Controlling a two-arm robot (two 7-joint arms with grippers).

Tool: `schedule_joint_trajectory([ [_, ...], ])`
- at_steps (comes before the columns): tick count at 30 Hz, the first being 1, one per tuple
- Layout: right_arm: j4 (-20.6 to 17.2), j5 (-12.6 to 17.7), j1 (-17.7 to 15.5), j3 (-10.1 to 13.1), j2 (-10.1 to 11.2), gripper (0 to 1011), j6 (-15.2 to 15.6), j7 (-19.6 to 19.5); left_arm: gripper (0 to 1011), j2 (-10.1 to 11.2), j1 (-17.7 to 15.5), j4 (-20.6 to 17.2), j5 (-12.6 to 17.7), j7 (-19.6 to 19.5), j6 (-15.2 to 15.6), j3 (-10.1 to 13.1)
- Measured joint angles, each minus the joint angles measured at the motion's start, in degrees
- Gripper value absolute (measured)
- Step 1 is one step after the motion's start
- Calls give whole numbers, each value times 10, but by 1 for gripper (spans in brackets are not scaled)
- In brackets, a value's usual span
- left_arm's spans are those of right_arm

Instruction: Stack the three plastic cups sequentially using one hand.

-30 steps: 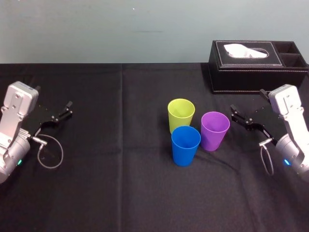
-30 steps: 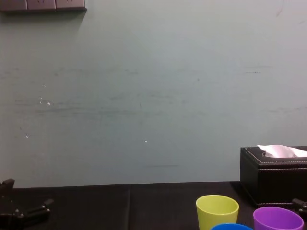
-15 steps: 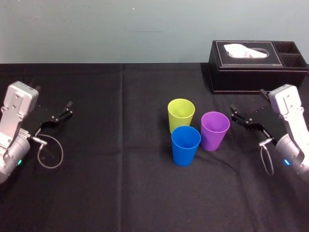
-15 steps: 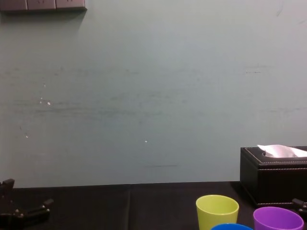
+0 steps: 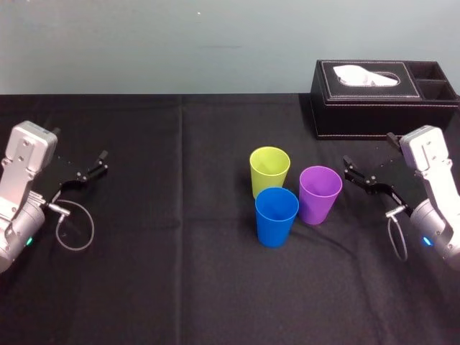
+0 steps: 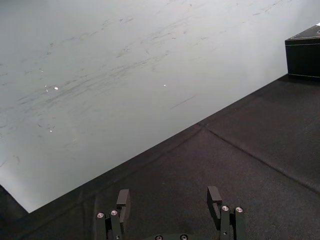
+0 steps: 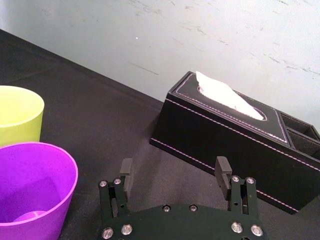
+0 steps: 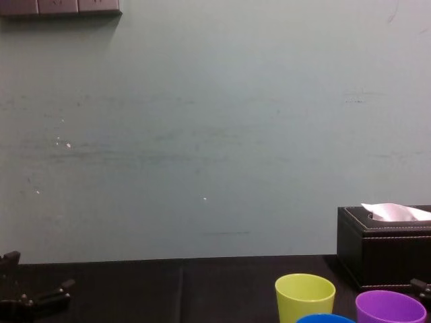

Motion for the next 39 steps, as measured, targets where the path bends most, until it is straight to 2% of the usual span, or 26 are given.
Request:
schedule_joint_trajectory([
  [29,0,0,0,0,0,1003,0,0,1012,0,0,0,0,0,0,0],
  [39,-24,-6,-13,21,-4,1003,-4,3,1011,0,0,0,0,0,0,0],
])
